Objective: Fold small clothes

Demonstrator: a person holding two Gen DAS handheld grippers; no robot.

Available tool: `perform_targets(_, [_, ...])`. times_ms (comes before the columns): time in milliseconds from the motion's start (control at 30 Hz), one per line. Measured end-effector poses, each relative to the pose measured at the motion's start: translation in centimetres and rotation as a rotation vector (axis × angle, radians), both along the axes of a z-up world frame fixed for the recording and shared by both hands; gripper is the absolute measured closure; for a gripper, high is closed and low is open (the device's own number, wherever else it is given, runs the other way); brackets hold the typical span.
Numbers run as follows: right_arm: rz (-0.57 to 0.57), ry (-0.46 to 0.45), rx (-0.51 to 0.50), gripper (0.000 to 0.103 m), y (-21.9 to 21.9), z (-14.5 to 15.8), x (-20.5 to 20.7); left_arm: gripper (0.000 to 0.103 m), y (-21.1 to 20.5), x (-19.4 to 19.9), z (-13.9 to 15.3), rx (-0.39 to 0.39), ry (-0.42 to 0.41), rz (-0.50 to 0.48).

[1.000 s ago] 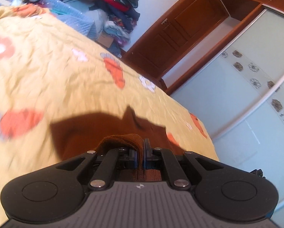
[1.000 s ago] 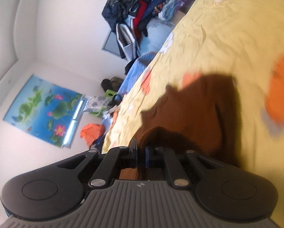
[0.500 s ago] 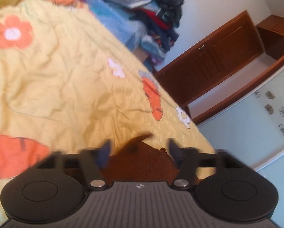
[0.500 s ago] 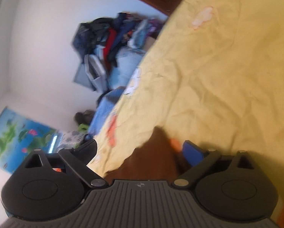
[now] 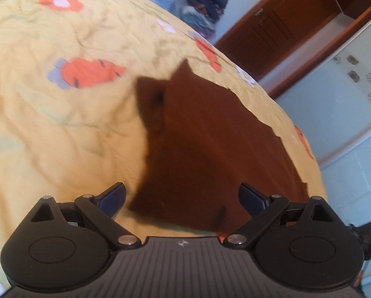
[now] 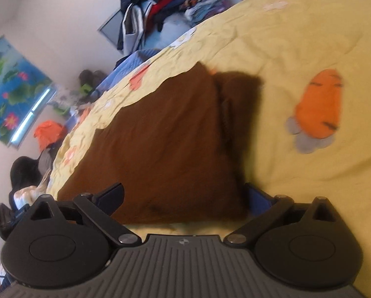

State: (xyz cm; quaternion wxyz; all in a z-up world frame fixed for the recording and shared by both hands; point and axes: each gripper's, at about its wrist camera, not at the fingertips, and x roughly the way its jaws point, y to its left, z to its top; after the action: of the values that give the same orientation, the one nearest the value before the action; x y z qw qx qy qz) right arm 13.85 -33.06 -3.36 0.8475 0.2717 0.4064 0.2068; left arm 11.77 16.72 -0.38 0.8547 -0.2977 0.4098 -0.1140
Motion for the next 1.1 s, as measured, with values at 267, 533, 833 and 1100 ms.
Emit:
perform_targets(267, [0.022,0.1,0.045,0.073,-0.4,-0.4,3.0,0.094,0.4,0.6,-0.6,-0.008,0.108,0.038])
perform_targets(533, [0.092,-0.004,0.095,0.078,-1.9,3.7,-2.9,0.095,0.9,-7.2,3.5,0.005,0.025,-0.059])
perform_targets(833, [0.053,0.06,-0.008,0.026,-4.1,2.8,-9.4,0.079,4.1,-12.9,3.5,0.115,0.003,-0.017])
perform_targets(1100, [-0.009,-0.13,-0.059,0.016,-2.9,6.9,1.5,0.015,1.1,-1.7,7.0,0.325,-0.172,0.096])
